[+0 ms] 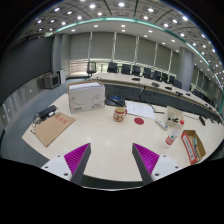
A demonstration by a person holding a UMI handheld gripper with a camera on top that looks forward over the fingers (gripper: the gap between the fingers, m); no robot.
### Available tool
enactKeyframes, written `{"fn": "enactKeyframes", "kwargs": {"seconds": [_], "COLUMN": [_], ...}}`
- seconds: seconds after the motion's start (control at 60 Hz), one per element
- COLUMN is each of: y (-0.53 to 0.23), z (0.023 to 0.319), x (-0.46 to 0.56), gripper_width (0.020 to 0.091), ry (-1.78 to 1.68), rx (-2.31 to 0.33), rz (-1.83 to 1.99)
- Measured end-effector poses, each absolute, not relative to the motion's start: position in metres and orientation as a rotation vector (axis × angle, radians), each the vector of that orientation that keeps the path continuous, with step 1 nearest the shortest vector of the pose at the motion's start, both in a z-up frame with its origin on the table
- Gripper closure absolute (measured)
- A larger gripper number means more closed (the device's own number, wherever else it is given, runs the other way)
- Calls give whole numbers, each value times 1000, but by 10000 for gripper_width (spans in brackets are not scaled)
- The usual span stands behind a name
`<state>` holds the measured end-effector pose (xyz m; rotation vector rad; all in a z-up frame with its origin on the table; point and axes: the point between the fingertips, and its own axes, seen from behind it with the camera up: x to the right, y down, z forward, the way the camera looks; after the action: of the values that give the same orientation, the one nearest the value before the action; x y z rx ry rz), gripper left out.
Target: Pour water
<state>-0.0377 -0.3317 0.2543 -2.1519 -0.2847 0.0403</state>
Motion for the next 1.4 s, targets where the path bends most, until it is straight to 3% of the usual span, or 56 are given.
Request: {"fn": "enactKeyframes", "kwargs": {"seconds": [0.167,0.283,0.75,1.15,1.2,1.3,1.4], "y": [-329,-314,-209,-57,-42,-24,-17], "z": [263,246,152,69,65,63,64], "x": [-4,35,275,350,353,355,354], "gripper_width": [241,242,240,256,289,558,614], "ry": [-237,-180,72,99,94,102,139], "rx": [-2145,-2145,-2081,-2033,-2023,-1992,-1988], "rz": [21,-24,-211,-162,-152,-148,-114]}}
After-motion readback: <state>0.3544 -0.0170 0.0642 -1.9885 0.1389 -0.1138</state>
